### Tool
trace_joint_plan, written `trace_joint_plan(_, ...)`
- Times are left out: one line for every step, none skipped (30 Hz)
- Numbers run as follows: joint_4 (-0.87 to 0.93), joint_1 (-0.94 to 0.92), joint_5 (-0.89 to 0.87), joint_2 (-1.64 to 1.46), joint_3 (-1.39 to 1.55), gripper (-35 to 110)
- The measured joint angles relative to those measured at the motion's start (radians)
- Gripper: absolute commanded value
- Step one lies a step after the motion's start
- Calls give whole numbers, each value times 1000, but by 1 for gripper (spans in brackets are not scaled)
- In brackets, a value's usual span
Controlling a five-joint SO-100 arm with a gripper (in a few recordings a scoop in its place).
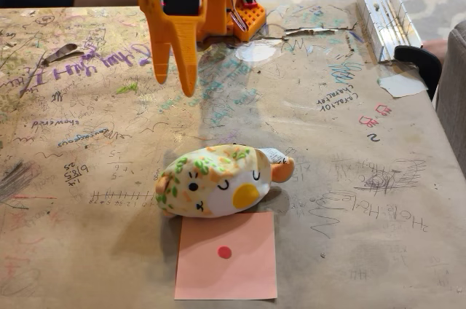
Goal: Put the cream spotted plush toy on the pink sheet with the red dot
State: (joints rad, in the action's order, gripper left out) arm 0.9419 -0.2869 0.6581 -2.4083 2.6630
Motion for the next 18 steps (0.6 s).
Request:
trace_joint_plan(-15, 9, -6, -37, 31, 24)
trace_joint_plan(-25, 17, -15, -81, 57, 14)
trace_joint_plan(-25, 17, -21, -138, 87, 5)
trace_joint_plan(-17, 21, -32, -199, 121, 1)
trace_joint_plan(-8, 34, -44, -270, 152, 0)
trace_joint_plan(9, 48, -55, -342, 176, 0)
trace_joint_plan(34, 60, -66, -417, 201, 0)
trace_joint_plan(63, 78, -78, -495, 227, 0)
trace_joint_plan(95, 92, -87, -575, 239, 0)
trace_joint_plan(135, 107, -100, -664, 252, 0)
trace_joint_plan(176, 118, -114, -747, 270, 0)
trace_joint_plan(218, 130, -121, -816, 287, 0)
trace_joint_plan(258, 144, -127, -870, 304, 0)
trace_joint_plan(281, 150, -137, -879, 308, 0)
trace_joint_plan(285, 155, -143, -877, 308, 0)
trace_joint_plan(285, 158, -149, -887, 316, 0)
trace_joint_plan(285, 163, -156, -888, 319, 0)
trace_joint_plan(285, 170, -163, -910, 328, 0)
